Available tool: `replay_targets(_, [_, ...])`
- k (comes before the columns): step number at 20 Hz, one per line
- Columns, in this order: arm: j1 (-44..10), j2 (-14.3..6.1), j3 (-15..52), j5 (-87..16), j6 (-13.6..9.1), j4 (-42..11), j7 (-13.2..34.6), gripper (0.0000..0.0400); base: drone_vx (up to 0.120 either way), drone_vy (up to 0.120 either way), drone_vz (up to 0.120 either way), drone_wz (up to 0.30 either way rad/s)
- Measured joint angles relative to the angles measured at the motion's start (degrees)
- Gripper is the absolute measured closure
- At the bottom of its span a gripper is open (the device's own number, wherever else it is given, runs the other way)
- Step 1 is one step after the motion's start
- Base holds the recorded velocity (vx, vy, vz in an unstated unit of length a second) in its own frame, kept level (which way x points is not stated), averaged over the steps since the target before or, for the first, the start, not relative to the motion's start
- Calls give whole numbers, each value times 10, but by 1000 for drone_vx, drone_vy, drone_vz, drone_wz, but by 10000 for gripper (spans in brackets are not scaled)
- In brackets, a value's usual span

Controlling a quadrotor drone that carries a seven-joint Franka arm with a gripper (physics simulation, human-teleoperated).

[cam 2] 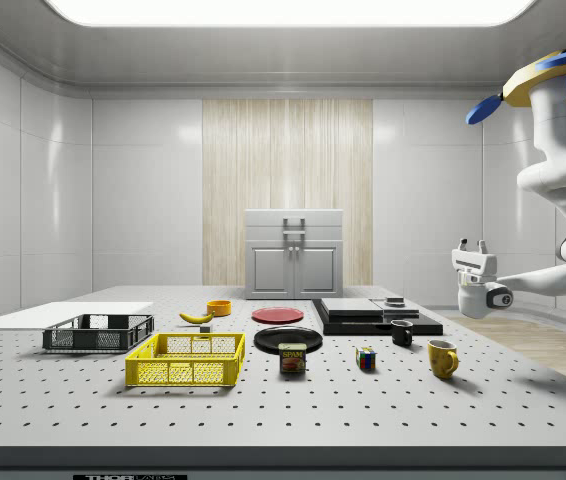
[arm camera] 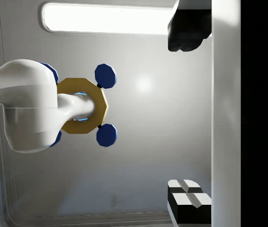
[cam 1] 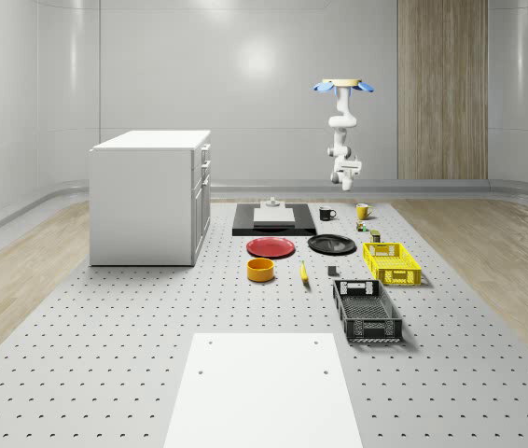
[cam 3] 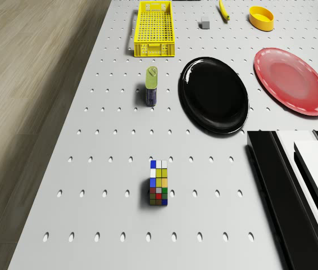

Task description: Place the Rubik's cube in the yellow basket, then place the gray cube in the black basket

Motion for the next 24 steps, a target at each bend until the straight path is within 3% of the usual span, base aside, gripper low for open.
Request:
replay_targets(7, [-18, -4, 59, -83, 4, -11, 11, 0, 120, 0, -34, 0])
replay_targets(13, [-62, -18, 192, -276, 14, -66, 42, 0, 120, 0, -100, 0])
replay_targets(16, [-103, -35, 295, -440, 22, -142, 76, 0, 120, 0, -120, 0])
replay_targets(19, [-163, -59, 405, -634, 22, -252, 134, 0, 120, 0, -120, 0])
replay_targets(21, [-215, -76, 469, -761, 10, -325, 184, 0, 120, 0, -120, 0])
replay_targets(24, [-308, -99, 546, -913, -25, -404, 260, 0, 120, 0, -120, 0])
